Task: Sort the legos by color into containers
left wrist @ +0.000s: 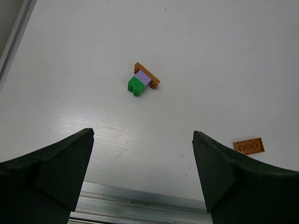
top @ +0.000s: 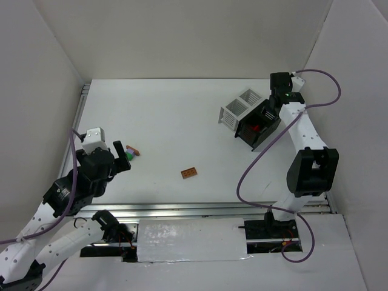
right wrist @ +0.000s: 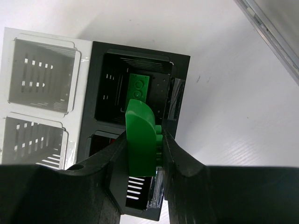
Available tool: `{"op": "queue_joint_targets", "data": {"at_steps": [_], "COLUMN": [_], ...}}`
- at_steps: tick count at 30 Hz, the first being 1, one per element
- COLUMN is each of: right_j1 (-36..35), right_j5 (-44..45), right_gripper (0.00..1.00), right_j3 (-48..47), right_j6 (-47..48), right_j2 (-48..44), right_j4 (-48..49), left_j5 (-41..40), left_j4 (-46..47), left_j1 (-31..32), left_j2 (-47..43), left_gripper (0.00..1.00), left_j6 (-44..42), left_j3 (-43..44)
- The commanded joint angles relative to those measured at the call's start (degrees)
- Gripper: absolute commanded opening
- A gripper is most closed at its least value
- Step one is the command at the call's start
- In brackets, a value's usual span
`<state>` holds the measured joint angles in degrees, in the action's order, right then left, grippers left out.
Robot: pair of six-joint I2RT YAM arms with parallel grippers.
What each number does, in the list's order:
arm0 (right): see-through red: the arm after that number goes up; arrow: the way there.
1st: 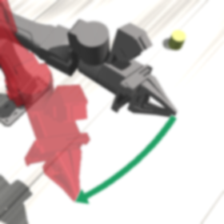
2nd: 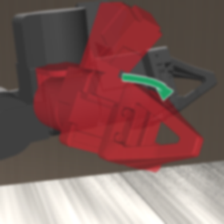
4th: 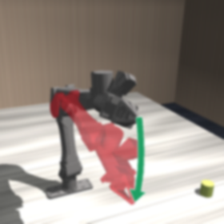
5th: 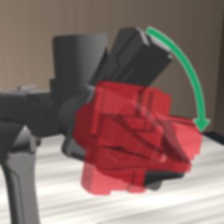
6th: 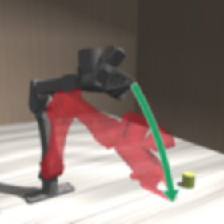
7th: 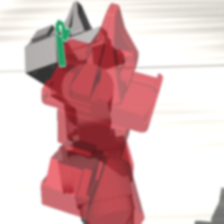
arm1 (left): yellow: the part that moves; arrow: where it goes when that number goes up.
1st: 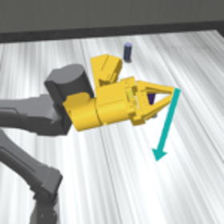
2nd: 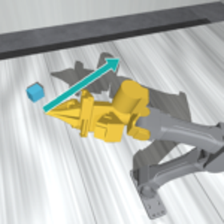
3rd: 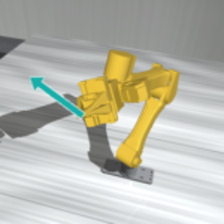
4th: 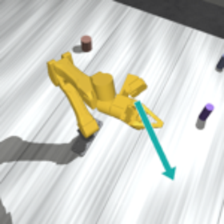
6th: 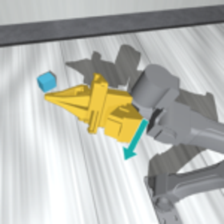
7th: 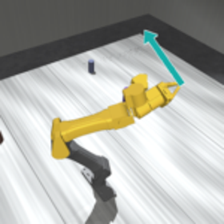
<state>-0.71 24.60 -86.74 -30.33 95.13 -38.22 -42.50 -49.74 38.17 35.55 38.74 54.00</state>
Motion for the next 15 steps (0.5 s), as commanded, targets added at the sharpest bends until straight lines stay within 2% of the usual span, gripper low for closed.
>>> {"op": "queue_joint_targets", "data": {"at_steps": [1, 15], "right_j1": [0.36, 2.64], "right_j5": [0.27, -2.89], "right_gripper": [0.0, 0.0], "right_j3": [-1.68, -1.33], "right_j6": [0.79, 1.23], "right_j2": [-0.65, -0.65], "right_j4": [1.74, 2.62], "left_j5": [0.75, 3.74], "left_j4": [2.19, 4.03], "left_j1": [-0.38, -3.19], "left_j2": [1.89, 4.0], "left_gripper": [0.99, 0.99], "left_j6": [-2.26, -4.29], "left_j3": [0.93, 0.67]}}
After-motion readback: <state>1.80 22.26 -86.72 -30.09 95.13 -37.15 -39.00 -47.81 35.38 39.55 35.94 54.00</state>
